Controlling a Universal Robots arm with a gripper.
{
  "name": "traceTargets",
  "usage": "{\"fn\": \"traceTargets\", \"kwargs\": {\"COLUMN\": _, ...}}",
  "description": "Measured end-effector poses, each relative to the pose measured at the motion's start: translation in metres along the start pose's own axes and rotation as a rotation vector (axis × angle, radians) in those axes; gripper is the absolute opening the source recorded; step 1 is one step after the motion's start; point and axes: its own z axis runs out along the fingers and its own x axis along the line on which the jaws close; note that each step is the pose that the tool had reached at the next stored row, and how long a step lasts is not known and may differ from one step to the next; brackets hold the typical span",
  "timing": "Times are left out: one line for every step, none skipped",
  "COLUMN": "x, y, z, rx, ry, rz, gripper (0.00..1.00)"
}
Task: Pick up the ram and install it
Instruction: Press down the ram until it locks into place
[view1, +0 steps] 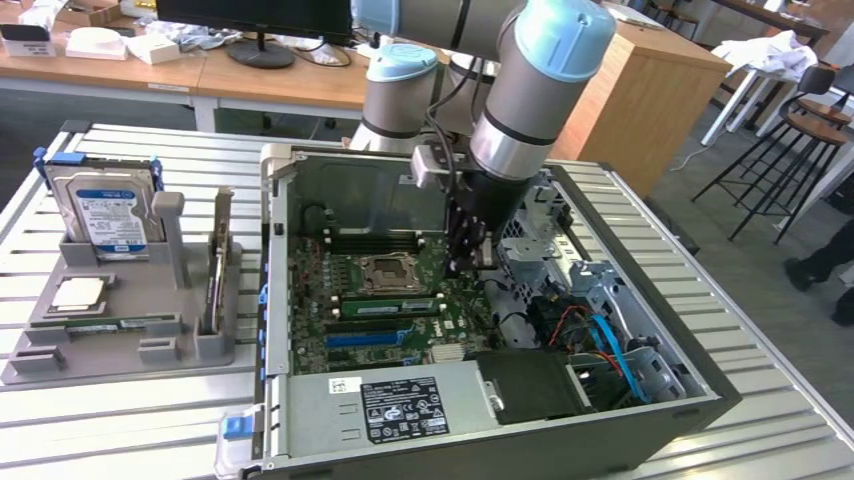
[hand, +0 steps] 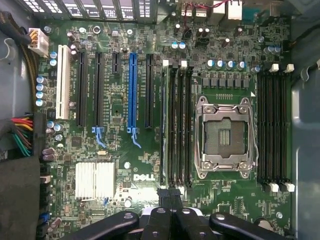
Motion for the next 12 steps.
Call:
{"fn": "traceTargets", "kwargs": {"x": 0.0, "y": -0.0001, "z": 0.0009, "rx": 0.0, "ry": 0.0001, "rz": 0.0, "gripper": 0.1}}
{"fn": "traceTargets", "kwargs": {"x": 0.0, "y": -0.0001, "z": 0.002, "rx": -0.0001, "ry": 0.0001, "rz": 0.0, "gripper": 0.1}}
{"fn": "traceTargets", "kwargs": {"x": 0.0, "y": -0.0002, "z": 0.0033, "rx": 0.0, "ry": 0.0001, "rz": 0.0, "gripper": 0.1}}
{"fn": "traceTargets", "kwargs": {"x": 0.0, "y": -0.0002, "z": 0.0046, "rx": 0.0, "ry": 0.0001, "rz": 0.0, "gripper": 0.1}}
{"fn": "traceTargets", "kwargs": {"x": 0.0, "y": -0.0003, "z": 0.0059, "rx": 0.0, "ry": 0.0001, "rz": 0.0, "gripper": 0.1}}
{"fn": "traceTargets", "kwargs": {"x": 0.0, "y": -0.0003, "z": 0.0073, "rx": 0.0, "ry": 0.0, "rz": 0.0, "gripper": 0.1}}
{"fn": "traceTargets", "kwargs": {"x": 0.001, "y": -0.0004, "z": 0.0086, "rx": 0.0, "ry": 0.0001, "rz": 0.0, "gripper": 0.1}}
{"fn": "traceTargets", "kwargs": {"x": 0.001, "y": -0.0005, "z": 0.0099, "rx": 0.0, "ry": 0.0001, "rz": 0.0, "gripper": 0.1}}
{"fn": "traceTargets", "kwargs": {"x": 0.001, "y": -0.0005, "z": 0.0112, "rx": 0.0, "ry": 0.0001, "rz": 0.0, "gripper": 0.1}}
{"fn": "traceTargets", "kwargs": {"x": 0.001, "y": -0.0006, "z": 0.0125, "rx": 0.0, "ry": 0.0002, "rz": 0.0, "gripper": 0.1}}
{"fn": "traceTargets", "kwargs": {"x": 0.001, "y": -0.0006, "z": 0.0136, "rx": 0.0, "ry": 0.0002, "rz": 0.0, "gripper": 0.1}}
{"fn": "traceTargets", "kwargs": {"x": 0.001, "y": -0.0007, "z": 0.0147, "rx": -0.0001, "ry": 0.0002, "rz": 0.0, "gripper": 0.1}}
